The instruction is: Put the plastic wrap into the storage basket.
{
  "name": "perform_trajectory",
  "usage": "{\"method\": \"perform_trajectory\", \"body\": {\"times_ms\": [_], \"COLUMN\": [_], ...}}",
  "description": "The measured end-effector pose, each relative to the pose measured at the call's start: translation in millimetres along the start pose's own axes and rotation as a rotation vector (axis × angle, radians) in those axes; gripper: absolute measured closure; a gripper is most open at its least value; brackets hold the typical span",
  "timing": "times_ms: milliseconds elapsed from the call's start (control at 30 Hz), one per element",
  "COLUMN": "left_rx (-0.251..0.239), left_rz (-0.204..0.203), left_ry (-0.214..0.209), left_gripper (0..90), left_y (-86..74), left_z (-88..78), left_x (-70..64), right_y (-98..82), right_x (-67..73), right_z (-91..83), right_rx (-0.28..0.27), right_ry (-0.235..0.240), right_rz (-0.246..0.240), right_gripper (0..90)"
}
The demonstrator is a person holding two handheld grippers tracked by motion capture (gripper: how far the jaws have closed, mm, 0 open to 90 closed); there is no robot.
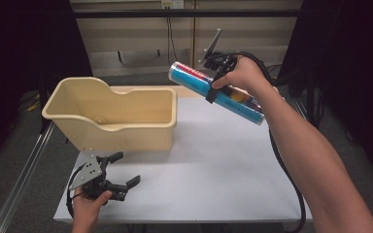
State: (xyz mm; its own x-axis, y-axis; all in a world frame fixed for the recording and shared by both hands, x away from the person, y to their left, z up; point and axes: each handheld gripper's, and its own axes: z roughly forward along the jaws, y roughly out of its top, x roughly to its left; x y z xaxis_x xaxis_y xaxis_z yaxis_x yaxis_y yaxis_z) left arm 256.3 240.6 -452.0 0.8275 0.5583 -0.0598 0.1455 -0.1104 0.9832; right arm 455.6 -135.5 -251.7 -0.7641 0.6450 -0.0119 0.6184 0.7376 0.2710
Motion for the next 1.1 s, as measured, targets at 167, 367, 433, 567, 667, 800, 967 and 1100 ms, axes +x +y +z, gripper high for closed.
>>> {"method": "perform_trajectory", "body": {"times_ms": [167,367,433,567,667,800,967,1100], "left_rx": [0.0,0.001,0.0,-0.001,-0.003,-0.004,0.0,0.0], "left_rz": [0.0,0.002,0.003,0.007,0.011,0.007,0.007,0.011], "left_ry": [0.002,0.0,0.0,0.0,0.003,0.002,-0.001,-0.002], "left_gripper": [0.0,0.0,0.0,0.0,0.0,0.0,0.0,0.0], "left_y": [0.4,0.6,0.6,0.9,0.6,0.5,0.6,0.6], "left_z": [-0.2,-0.6,-0.7,-0.7,-1.2,-1.3,-0.9,-1.2], "left_x": [-0.3,-0.1,-0.2,0.1,0.6,0.2,0.1,0.1], "right_y": [8.5,17.3,21.4,26.5,31.5,36.9,44.1,49.7], "right_x": [7.3,13.0,15.4,18.9,22.7,27.7,33.6,37.3], "right_z": [1.8,3.5,4.5,6.2,8.5,11.2,13.7,16.0], "right_rx": [-0.011,-0.007,-0.011,-0.01,-0.013,-0.02,-0.017,-0.019], "right_ry": [0.015,0.015,0.023,0.023,0.034,0.042,0.051,0.057], "right_rz": [-0.021,-0.052,-0.058,-0.082,-0.112,-0.133,-0.165,-0.193], "right_gripper": [32.6,32.6,32.6,32.6,32.6,32.6,32.5,32.6]}}
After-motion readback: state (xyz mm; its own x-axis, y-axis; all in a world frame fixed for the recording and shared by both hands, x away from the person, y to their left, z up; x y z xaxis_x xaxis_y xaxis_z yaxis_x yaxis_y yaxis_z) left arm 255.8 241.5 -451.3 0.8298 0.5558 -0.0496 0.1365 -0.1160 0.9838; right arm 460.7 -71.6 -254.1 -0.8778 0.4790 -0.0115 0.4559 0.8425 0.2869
